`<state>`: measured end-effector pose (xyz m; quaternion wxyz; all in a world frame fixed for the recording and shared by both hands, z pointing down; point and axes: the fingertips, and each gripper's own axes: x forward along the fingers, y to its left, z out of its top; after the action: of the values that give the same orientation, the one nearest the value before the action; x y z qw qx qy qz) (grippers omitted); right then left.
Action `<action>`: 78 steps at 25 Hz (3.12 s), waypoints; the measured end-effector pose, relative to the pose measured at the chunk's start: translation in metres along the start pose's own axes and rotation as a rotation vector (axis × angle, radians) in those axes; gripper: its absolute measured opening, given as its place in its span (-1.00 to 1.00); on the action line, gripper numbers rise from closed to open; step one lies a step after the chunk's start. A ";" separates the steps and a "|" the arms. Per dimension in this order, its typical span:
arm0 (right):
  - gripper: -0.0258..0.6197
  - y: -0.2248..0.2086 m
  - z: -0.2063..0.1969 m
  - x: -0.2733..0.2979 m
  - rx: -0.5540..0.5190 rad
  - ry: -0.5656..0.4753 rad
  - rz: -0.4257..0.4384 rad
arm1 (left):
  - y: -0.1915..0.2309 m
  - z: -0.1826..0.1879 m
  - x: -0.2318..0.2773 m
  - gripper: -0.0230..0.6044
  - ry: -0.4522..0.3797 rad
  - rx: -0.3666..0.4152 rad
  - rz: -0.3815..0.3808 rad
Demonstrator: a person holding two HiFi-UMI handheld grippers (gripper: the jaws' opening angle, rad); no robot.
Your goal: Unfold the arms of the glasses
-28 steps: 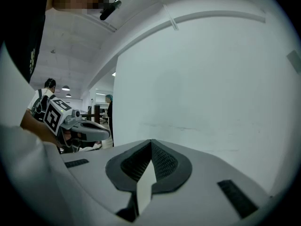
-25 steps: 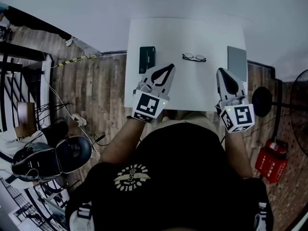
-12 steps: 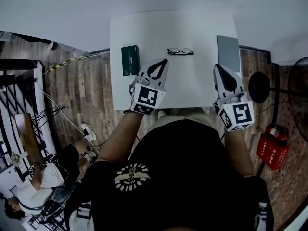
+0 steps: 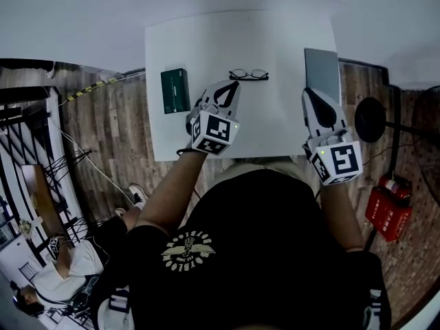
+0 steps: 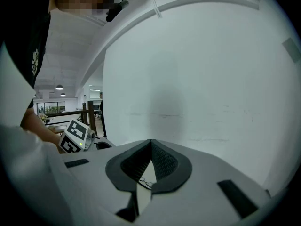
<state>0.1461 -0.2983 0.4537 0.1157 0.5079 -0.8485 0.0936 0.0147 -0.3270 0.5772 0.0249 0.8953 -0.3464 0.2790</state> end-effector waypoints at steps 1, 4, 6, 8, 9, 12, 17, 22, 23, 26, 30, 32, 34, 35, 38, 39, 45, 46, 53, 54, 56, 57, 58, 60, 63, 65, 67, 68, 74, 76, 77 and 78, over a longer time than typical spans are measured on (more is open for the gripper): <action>-0.92 -0.003 -0.001 0.002 0.002 0.003 0.004 | 0.000 -0.004 0.007 -0.93 0.018 0.009 0.001; -0.92 -0.012 -0.005 0.009 0.011 0.014 0.015 | -0.001 -0.016 0.026 -0.93 0.073 0.032 0.002; -0.92 -0.017 -0.010 0.013 0.017 0.024 0.017 | -0.002 -0.024 0.038 -0.93 0.106 0.054 0.006; -0.92 -0.021 -0.013 0.017 0.018 0.030 0.026 | -0.002 -0.032 0.051 -0.93 0.134 0.079 0.015; -0.92 -0.023 -0.014 0.019 0.019 0.031 0.032 | -0.002 -0.037 0.056 -0.93 0.150 0.092 0.020; -0.92 -0.029 -0.021 0.023 0.030 0.047 0.031 | -0.004 -0.052 0.073 -0.93 0.205 0.134 0.018; -0.92 -0.039 -0.030 0.024 0.042 0.063 0.015 | -0.011 -0.077 0.100 -0.93 0.304 0.217 0.004; -0.92 -0.046 -0.039 0.019 0.063 0.072 -0.014 | -0.015 -0.094 0.121 -0.72 0.386 0.276 -0.003; -0.92 -0.047 -0.041 0.018 0.065 0.074 -0.020 | -0.016 -0.098 0.125 -0.71 0.397 0.295 -0.007; -0.92 -0.050 -0.047 0.012 0.076 0.082 -0.033 | -0.020 -0.111 0.135 -0.59 0.451 0.343 -0.020; -0.92 -0.053 -0.049 0.000 0.089 0.088 -0.056 | -0.022 -0.122 0.144 -0.52 0.501 0.394 -0.025; -0.92 -0.053 -0.054 -0.004 0.098 0.093 -0.068 | -0.021 -0.121 0.149 -0.52 0.503 0.416 -0.020; -0.92 -0.053 -0.059 -0.007 0.105 0.099 -0.074 | -0.019 -0.121 0.153 -0.52 0.508 0.440 -0.014; -0.92 -0.053 -0.061 -0.008 0.107 0.101 -0.075 | -0.019 -0.122 0.156 -0.52 0.513 0.454 -0.013; -0.92 -0.054 -0.060 -0.011 0.112 0.100 -0.080 | -0.020 -0.127 0.160 -0.53 0.529 0.481 -0.014; -0.92 -0.055 -0.060 -0.012 0.114 0.097 -0.084 | -0.020 -0.128 0.161 -0.53 0.531 0.487 -0.012; -0.92 -0.057 -0.061 -0.017 0.137 0.102 -0.092 | -0.019 -0.119 0.169 -0.53 0.515 0.513 0.012; -0.92 -0.056 -0.061 -0.017 0.139 0.103 -0.090 | -0.018 -0.117 0.170 -0.53 0.512 0.520 0.013; -0.92 -0.052 -0.056 -0.021 0.148 0.092 -0.078 | -0.021 -0.127 0.179 -0.61 0.538 0.572 -0.005; -0.92 -0.051 -0.055 -0.022 0.150 0.090 -0.078 | -0.023 -0.126 0.179 -0.65 0.534 0.571 -0.013; -0.92 -0.050 -0.053 -0.025 0.158 0.088 -0.074 | -0.023 -0.117 0.177 -0.81 0.509 0.582 -0.008; -0.92 -0.050 -0.053 -0.027 0.167 0.088 -0.072 | -0.022 -0.111 0.175 -0.84 0.494 0.591 0.004; -0.92 -0.050 -0.052 -0.029 0.177 0.088 -0.071 | -0.020 -0.106 0.173 -0.85 0.482 0.588 0.015; -0.92 -0.051 -0.050 -0.033 0.189 0.084 -0.073 | -0.018 -0.098 0.168 -0.85 0.463 0.544 0.033; -0.92 -0.050 -0.046 -0.039 0.182 0.074 -0.073 | -0.013 -0.091 0.154 -0.86 0.428 0.421 0.057; -0.92 -0.046 -0.043 -0.042 0.173 0.066 -0.067 | -0.009 -0.089 0.142 -0.86 0.398 0.317 0.066; -0.92 -0.041 -0.041 -0.043 0.164 0.059 -0.056 | -0.008 -0.087 0.129 -0.86 0.358 0.196 0.063; -0.92 -0.037 -0.039 -0.043 0.160 0.055 -0.048 | -0.008 -0.084 0.120 -0.86 0.330 0.140 0.064; -0.92 -0.005 -0.029 -0.046 0.133 0.028 0.003 | -0.004 -0.047 0.057 -0.86 0.119 -0.108 0.099; -0.92 0.006 -0.023 -0.050 0.126 0.016 0.013 | -0.004 -0.033 0.036 -0.86 0.055 -0.153 0.106; -0.92 0.011 -0.020 -0.052 0.122 0.009 0.019 | -0.004 -0.026 0.024 -0.86 0.034 -0.173 0.113; -0.92 0.016 -0.017 -0.054 0.118 0.002 0.024 | -0.002 -0.020 0.012 -0.86 0.023 -0.191 0.121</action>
<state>0.1580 -0.2406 0.4535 0.0852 0.5035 -0.8474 0.1453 0.0135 -0.3275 0.6007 0.0972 0.8630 -0.4247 0.2558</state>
